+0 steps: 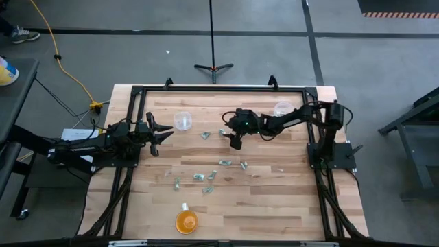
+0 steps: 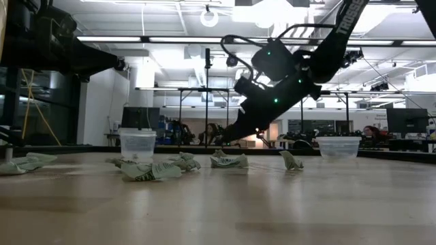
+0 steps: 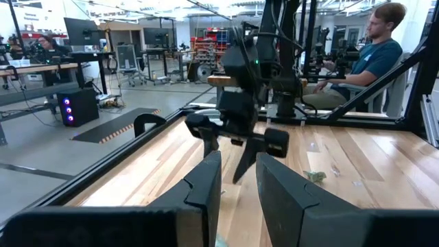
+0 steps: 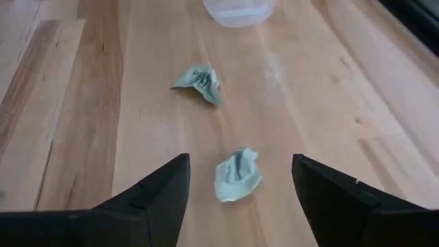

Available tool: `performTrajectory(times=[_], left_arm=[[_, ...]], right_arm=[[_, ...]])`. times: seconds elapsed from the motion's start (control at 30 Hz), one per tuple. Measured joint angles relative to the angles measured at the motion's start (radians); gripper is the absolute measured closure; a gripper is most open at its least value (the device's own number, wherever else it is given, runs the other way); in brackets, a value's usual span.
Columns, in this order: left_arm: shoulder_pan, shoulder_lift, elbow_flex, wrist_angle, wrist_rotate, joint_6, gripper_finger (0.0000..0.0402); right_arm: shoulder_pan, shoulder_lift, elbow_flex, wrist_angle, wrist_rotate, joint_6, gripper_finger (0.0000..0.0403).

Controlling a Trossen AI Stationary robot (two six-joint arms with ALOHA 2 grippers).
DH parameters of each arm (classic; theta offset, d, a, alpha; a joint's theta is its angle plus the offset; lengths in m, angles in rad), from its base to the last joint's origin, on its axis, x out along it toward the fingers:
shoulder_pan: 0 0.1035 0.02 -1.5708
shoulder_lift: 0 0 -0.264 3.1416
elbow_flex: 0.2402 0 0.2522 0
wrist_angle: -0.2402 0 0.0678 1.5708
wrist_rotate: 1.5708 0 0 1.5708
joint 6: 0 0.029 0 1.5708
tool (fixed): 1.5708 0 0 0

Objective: Pick and place items into bin
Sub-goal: Put the stevia packet into the right transparent bin

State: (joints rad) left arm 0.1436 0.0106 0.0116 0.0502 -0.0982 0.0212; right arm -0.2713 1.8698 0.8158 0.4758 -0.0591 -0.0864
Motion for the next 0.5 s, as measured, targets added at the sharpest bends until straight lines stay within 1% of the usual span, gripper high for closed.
performTrajectory(times=[0.13,0.33,0.5], left_arm=[[0.000,0.000,0.000,0.000,0.000,0.000,0.0273],[0.000,0.000,0.000,0.000,0.000,0.000,0.0273],[0.000,0.000,0.000,0.000,0.000,0.000,0.0273]], right_arm=[[0.012,0.025,0.001,0.024,0.000,0.000,0.0160],[0.022,0.084,0.057,0.022,0.002,0.000,0.0160],[0.017,0.095,0.098,-0.029,0.014,-0.001,0.0160]])
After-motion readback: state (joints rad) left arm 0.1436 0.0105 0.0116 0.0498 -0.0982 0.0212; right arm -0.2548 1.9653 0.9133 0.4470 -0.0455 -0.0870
